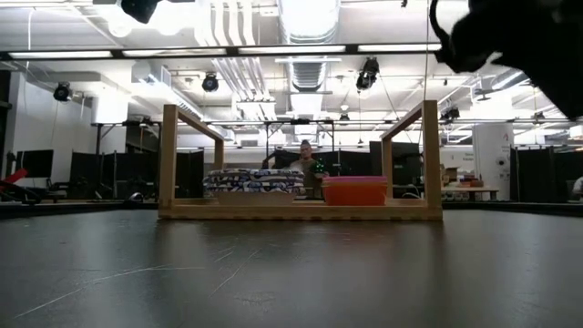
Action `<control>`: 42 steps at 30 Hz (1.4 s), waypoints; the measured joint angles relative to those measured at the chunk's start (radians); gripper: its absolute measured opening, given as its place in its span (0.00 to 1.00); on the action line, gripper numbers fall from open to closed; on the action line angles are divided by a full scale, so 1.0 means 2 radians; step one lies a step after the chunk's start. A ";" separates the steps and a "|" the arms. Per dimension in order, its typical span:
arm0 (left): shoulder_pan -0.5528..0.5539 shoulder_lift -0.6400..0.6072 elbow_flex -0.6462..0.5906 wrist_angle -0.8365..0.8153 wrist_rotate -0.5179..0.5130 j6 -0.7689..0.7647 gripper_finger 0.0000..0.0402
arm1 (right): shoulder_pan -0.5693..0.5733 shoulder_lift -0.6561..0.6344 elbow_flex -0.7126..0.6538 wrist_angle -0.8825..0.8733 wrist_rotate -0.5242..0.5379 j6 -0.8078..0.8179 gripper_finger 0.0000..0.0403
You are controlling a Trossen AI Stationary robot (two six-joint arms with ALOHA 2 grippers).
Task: Place and stack bowls onto a shelf
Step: Stack the small blue bowl on top of the small pink bowl on the shelf
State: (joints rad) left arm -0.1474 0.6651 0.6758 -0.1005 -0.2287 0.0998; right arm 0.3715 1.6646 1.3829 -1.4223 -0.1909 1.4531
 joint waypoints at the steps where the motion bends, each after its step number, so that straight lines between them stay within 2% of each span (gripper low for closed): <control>1: 0.000 0.000 0.000 0.000 0.000 0.000 0.28 | 0.001 0.000 -0.008 0.010 0.000 0.003 0.29; 7: 0.000 0.000 0.000 0.000 0.000 0.000 0.28 | 0.002 0.000 -0.061 0.073 -0.009 0.018 0.38; 12: 0.000 0.000 0.000 0.000 0.000 0.000 0.28 | 0.002 0.000 -0.090 0.084 -0.013 0.034 0.38; 18: 0.000 0.000 0.000 0.000 0.000 0.000 0.28 | 0.002 0.000 -0.121 0.117 -0.009 0.039 0.29; 26: 0.000 0.000 0.000 0.000 0.000 0.000 0.28 | 0.002 0.000 -0.136 0.156 -0.009 0.040 0.04; 30: 0.000 0.000 0.000 0.000 0.000 0.000 0.28 | 0.002 0.000 -0.110 0.163 -0.009 0.007 0.03; 33: 0.000 0.000 0.000 0.001 0.000 0.000 0.28 | 0.002 0.000 -0.078 0.235 -0.005 -0.061 0.03; 38: 0.000 0.001 0.000 0.009 0.000 0.007 0.28 | -0.003 0.000 -0.017 0.369 0.082 -0.200 0.03; 42: 0.000 0.001 0.000 0.015 0.000 0.010 0.28 | -0.009 0.000 0.038 0.387 0.203 -0.322 0.03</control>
State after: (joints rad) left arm -0.1474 0.6662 0.6758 -0.0710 -0.2287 0.1204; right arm 0.3530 1.6642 1.4588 -0.6482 0.2151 0.8096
